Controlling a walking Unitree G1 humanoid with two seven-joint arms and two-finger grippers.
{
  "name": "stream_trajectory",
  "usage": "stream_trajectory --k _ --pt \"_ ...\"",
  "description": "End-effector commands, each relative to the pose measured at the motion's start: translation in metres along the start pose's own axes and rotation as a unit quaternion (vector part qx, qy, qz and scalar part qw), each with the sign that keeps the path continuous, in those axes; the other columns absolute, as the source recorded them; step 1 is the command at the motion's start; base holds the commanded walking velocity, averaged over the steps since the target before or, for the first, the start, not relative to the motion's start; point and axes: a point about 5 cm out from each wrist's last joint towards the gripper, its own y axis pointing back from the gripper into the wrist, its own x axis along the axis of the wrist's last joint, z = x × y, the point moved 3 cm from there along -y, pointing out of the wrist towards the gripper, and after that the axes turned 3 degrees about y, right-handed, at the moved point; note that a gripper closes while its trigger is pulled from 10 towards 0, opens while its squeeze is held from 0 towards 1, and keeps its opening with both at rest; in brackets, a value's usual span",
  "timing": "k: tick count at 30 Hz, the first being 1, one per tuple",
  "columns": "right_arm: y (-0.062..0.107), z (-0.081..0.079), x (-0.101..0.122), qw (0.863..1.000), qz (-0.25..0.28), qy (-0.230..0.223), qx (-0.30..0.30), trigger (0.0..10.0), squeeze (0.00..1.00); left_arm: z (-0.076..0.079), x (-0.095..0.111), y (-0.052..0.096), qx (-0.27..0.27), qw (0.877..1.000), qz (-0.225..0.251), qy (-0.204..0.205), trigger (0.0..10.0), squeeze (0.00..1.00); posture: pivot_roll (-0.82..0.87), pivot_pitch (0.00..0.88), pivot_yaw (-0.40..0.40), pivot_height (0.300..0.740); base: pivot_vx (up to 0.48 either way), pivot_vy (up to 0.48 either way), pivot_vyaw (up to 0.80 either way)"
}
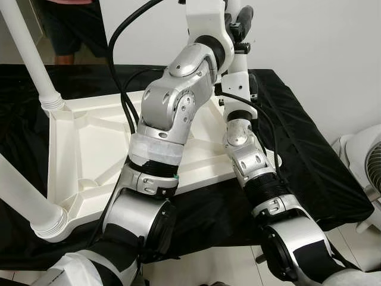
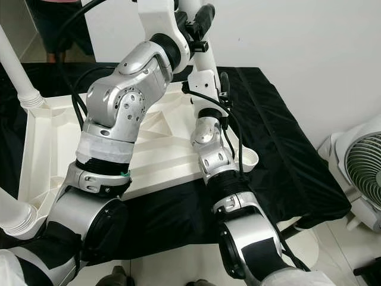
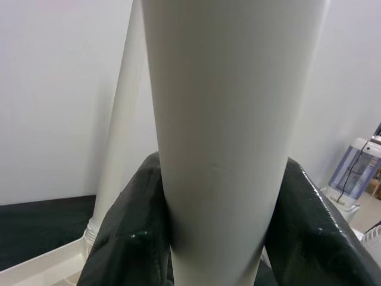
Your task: Building children table
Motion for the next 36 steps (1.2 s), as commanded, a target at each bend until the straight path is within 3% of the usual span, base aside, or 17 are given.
stream_trajectory --k 1,4,5,6,7,8,10,11,15,23,24,31,35,36 --pt "-0.003 0.006 -0.007 1.0 -0.014 0.016 -0.011 0.0 0.0 0.018 0.008 0.001 -0.035 0.999 0.015 -0.025 10.0 0.0 0.11 0.0 -0.072 0.74 0.0 0.0 0.0" --pt "-0.003 0.005 -0.007 1.0 -0.012 0.019 -0.011 0.0 0.0 0.022 0.011 0.002 -0.046 0.998 0.026 -0.039 10.0 0.0 0.11 0.0 -0.073 0.74 0.0 0.0 0.0" --pt "-0.003 0.004 -0.007 1.0 -0.013 0.016 -0.008 2.7 0.0 0.025 0.011 0.003 -0.055 0.997 0.029 -0.043 10.0 0.0 0.11 0.0 -0.073 0.74 0.0 0.0 0.0" --pt "-0.003 0.004 -0.007 1.0 -0.013 0.016 -0.008 2.7 0.0 0.025 0.011 0.003 -0.055 0.997 0.029 -0.043 10.0 0.0 0.11 0.0 -0.073 0.74 0.0 0.0 0.0" --pt "-0.003 0.003 -0.007 1.0 -0.014 0.014 -0.007 5.0 0.0 0.027 0.011 0.003 -0.061 0.997 0.03 -0.044 10.0 0.0 0.11 0.0 -0.073 0.74 0.0 0.0 0.0" --pt "-0.004 0.002 -0.006 1.0 -0.013 0.014 -0.003 10.0 0.0 0.028 0.012 0.003 -0.066 0.996 0.033 -0.045 10.0 0.0 0.11 0.0 -0.073 0.74 0.0 0.0 0.0" --pt "-0.004 0.001 -0.006 1.0 -0.012 0.014 0.0 10.0 0.0 0.028 0.012 0.003 -0.068 0.996 0.033 -0.045 10.0 0.0 0.11 0.0 -0.073 0.74 0.0 0.0 0.0" --pt "-0.003 -0.001 -0.005 1.0 -0.008 0.018 0.005 10.0 0.0 0.029 0.011 0.003 -0.074 0.996 0.034 -0.038 10.0 1.0 0.11 0.0 -0.073 0.74 0.0 0.0 0.0" --pt "-0.002 -0.006 -0.004 1.0 -0.005 0.019 0.018 10.0 0.0 0.029 0.011 0.004 -0.076 0.996 0.032 -0.019 10.0 1.0 0.12 0.0 -0.074 0.74 0.0 0.0 0.0" --pt "0.001 -0.013 -0.005 0.999 -0.003 0.025 0.033 10.0 0.0 0.025 0.014 0.005 -0.064 0.997 0.038 -0.03 10.0 1.0 0.13 0.0 -0.079 0.74 0.0 0.0 0.0" --pt "0.002 -0.014 -0.006 0.999 -0.003 0.024 0.036 10.0 0.0 0.025 0.014 0.006 -0.063 0.997 0.038 -0.028 10.0 0.0 0.13 0.0 -0.079 0.74 0.0 0.0 0.0" --pt "0.005 -0.018 -0.01 0.999 -0.017 0.004 0.049 10.0 0.0 0.025 0.013 0.007 -0.069 0.997 0.039 -0.012 10.0 0.0 0.13 0.0 -0.08 0.74 0.0 0.0 0.0" --pt "0.008 -0.019 -0.022 0.987 -0.076 -0.129 0.062 10.0 0.0 0.012 -0.001 0.012 -0.053 0.998 0.014 -0.021 10.0 0.0 0.12 0.0 -0.077 0.74 0.0 0.0 0.0" --pt "0.008 -0.015 -0.023 0.986 -0.075 -0.14 0.056 10.0 0.0 0.01 -0.004 0.014 -0.054 0.998 0.012 -0.021 10.0 0.0 0.12 0.0 -0.077 0.74 0.0 0.0 0.0"
